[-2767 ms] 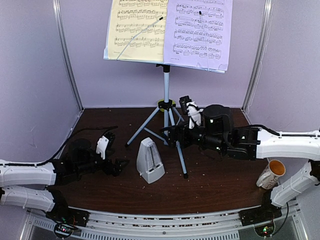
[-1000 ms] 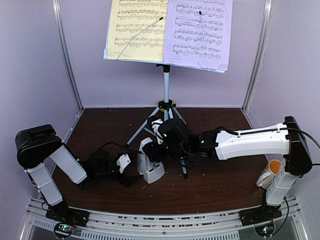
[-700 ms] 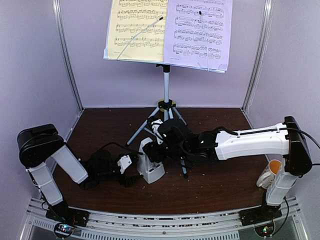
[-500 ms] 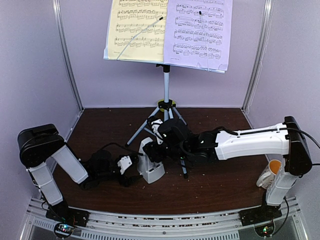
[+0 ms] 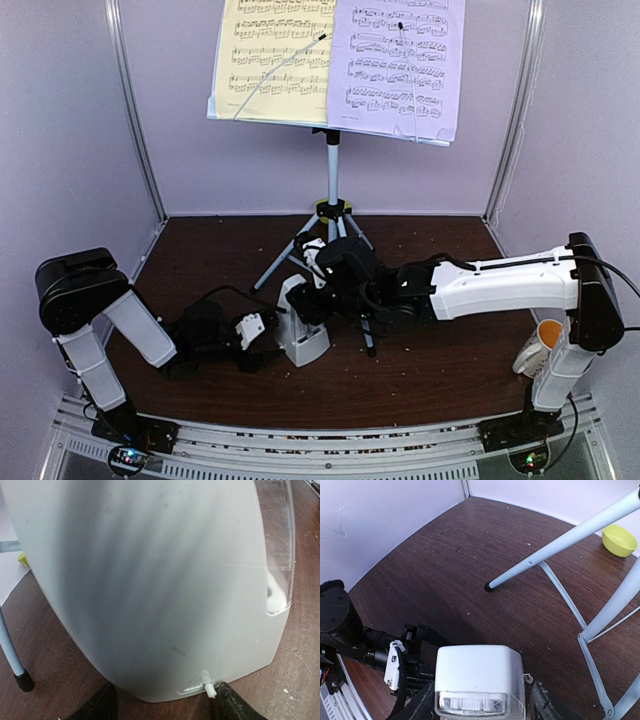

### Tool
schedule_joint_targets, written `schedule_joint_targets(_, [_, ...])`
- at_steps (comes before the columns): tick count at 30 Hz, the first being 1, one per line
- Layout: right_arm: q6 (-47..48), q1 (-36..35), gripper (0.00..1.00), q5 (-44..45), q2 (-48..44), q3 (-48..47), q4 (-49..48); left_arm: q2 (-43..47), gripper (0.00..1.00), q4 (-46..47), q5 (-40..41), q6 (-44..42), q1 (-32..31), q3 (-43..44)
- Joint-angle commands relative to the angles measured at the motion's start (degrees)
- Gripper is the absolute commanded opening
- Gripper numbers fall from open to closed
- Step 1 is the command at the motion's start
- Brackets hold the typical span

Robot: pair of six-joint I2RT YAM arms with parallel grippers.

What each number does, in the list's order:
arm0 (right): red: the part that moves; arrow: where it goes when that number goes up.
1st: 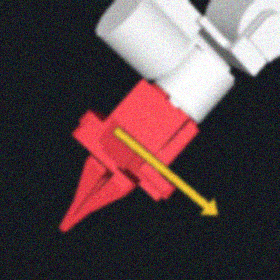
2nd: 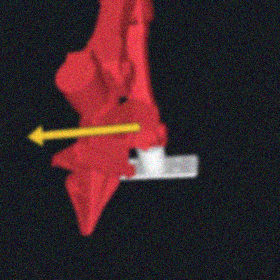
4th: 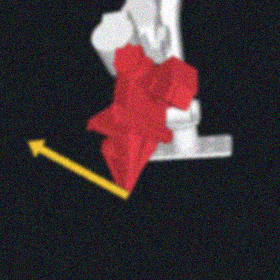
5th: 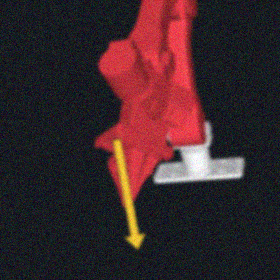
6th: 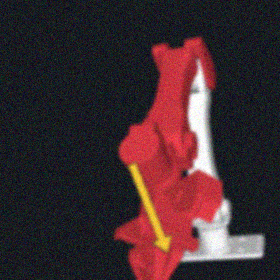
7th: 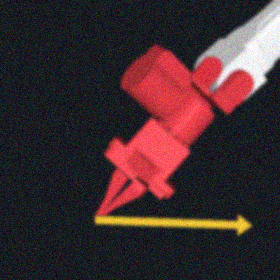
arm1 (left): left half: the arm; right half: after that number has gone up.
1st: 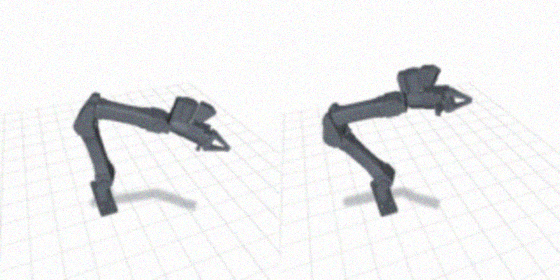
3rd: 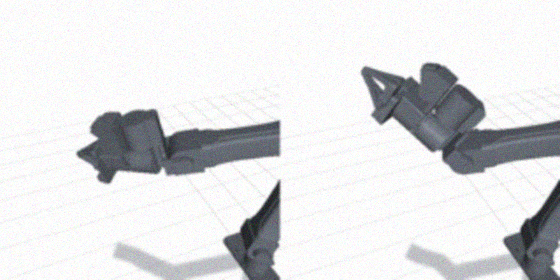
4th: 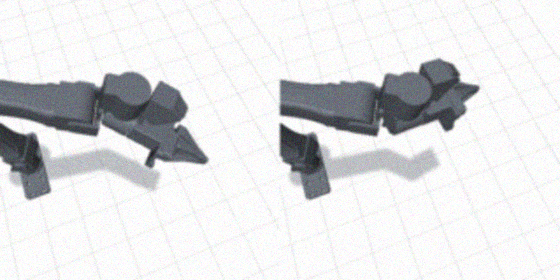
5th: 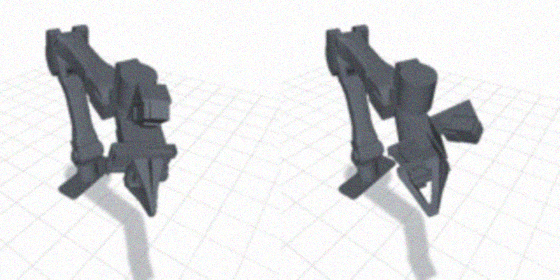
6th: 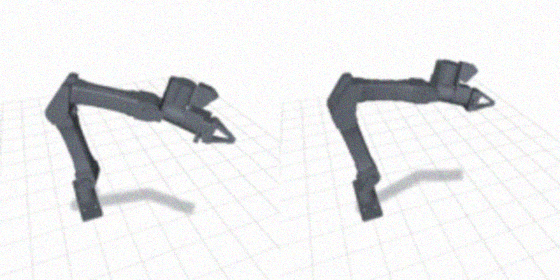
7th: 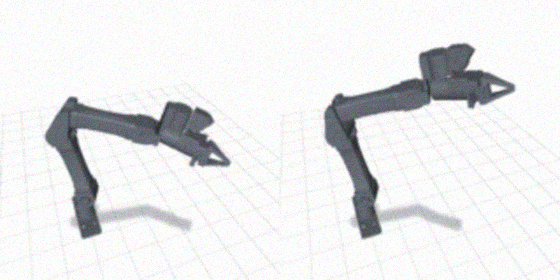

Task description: Set up the instrument practice props

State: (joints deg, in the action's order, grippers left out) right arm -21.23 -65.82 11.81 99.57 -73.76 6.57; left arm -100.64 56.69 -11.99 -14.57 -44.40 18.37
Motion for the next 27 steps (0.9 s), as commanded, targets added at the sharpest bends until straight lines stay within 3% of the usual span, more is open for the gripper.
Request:
schedule_joint_targets(1, [0.2,0.3,0.6,0.7,-0.2,-1.0,0.1,-0.7,0.66,0.6,-0.8,-0.9,0.5,1.1])
schedule_joint_targets(14, [0.5,0.3,0.57,0.7,-0.9,-0.8,0.1,-0.9,0.54,-0.7,-1.4,-0.7,1.1,1.9])
schedule_joint_targets(21, [1.3,0.3,0.55,0.6,-1.2,-0.5,-0.2,-0.3,0.79,-1.1,-1.2,0.2,1.5,2.1])
schedule_joint_targets(27, [2.9,0.4,0.53,0.0,-1.7,0.3,-0.8,-0.6,0.81,-3.2,-4.4,0.2,2.9,3.7])
